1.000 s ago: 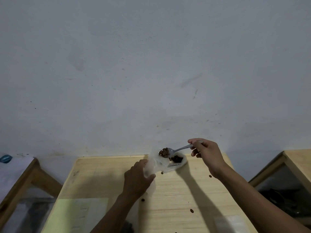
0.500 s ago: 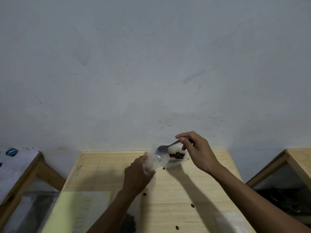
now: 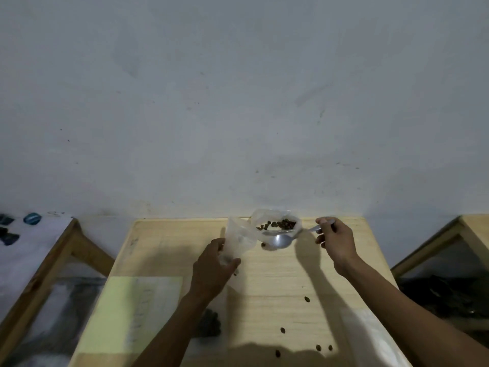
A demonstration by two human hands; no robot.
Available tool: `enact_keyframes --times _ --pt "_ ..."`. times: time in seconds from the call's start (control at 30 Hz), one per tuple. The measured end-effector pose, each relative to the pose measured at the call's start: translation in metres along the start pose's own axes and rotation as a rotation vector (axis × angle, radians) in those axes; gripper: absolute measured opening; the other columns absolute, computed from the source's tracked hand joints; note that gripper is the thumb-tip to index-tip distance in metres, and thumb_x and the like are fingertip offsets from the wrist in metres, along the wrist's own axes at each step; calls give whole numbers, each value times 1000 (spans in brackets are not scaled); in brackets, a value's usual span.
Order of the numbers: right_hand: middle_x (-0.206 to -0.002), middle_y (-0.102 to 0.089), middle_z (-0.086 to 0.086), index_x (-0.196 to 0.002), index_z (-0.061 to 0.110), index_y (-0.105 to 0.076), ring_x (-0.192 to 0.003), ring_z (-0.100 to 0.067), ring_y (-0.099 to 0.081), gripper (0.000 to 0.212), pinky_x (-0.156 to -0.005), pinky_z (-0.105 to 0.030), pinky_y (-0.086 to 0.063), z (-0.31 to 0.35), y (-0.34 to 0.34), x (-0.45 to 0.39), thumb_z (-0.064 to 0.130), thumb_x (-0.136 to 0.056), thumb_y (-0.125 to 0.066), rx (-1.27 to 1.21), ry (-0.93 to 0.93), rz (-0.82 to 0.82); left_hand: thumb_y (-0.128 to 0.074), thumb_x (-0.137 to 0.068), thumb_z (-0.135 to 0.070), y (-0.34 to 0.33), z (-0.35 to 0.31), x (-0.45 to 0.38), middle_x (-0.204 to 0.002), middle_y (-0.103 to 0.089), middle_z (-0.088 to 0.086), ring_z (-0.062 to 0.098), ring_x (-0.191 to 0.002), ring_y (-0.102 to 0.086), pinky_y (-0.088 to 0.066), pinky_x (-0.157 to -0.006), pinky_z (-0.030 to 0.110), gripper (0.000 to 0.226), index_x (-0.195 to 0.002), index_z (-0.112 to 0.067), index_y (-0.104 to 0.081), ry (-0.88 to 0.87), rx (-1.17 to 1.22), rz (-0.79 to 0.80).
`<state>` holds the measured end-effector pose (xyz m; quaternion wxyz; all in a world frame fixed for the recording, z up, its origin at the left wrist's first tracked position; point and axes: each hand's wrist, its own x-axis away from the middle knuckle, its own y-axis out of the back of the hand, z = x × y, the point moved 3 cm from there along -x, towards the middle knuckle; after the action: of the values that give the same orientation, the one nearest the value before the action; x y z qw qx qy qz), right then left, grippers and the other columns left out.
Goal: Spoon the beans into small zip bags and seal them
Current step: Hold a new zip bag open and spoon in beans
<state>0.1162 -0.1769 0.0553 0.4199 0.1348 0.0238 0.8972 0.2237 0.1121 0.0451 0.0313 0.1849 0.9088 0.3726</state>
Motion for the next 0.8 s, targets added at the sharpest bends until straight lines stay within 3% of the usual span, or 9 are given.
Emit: enact_keyframes --times 0.23,0.47,0.6,0.73,0.8 --pt "-80 -61 -12 -102 2 -67 -54 -22 -53 22 -53 -29 -39 -69 2 2 17 -101 -50 77 -220 50 -79 -73 -42 3 4 3 -114 -64 -4 17 -100 -60 -52 -89 47 61 -125 -20 -55 4 12 -7" --pt "-76 -60 -11 -100 1 -66 -57 -23 -54 22 -51 -26 -40 -83 4 4 14 -102 -49 54 -288 65 -67 -64 -58 2 1 2 -112 -63 -9 14 -101 -59 -51 -90 48 69 -124 -25 -53 13 7 6" --pt "-74 -63 -18 -99 -4 -63 -53 -27 -57 15 -53 -28 -46 -92 10 2 4 -98 -50 -13 -353 90 -75 -71 -50 0 -2 1 -116 -62 -9 12 -102 -59 -52 -90 47 65 -127 -25 -52 -9 -2 24" --pt "-72 -59 -20 -98 3 -54 -50 -26 -55 4 -47 -26 -39 -89 18 7 6 -96 -54 -20 -440 171 -79 -74 -42 -2 -6 0 -116 -63 -6 13 -101 -59 -52 -90 44 62 -127 -23 -52 -34 -14 21" --pt "-69 -59 -22 -107 7 -48 -43 -25 -51 16 -46 -27 -40 -84 21 10 11 -96 -58 34 -445 177 -79 -74 -42 -3 -8 0 -117 -63 -6 13 -100 -59 -52 -89 43 63 -128 -22 -52 -48 -23 19"
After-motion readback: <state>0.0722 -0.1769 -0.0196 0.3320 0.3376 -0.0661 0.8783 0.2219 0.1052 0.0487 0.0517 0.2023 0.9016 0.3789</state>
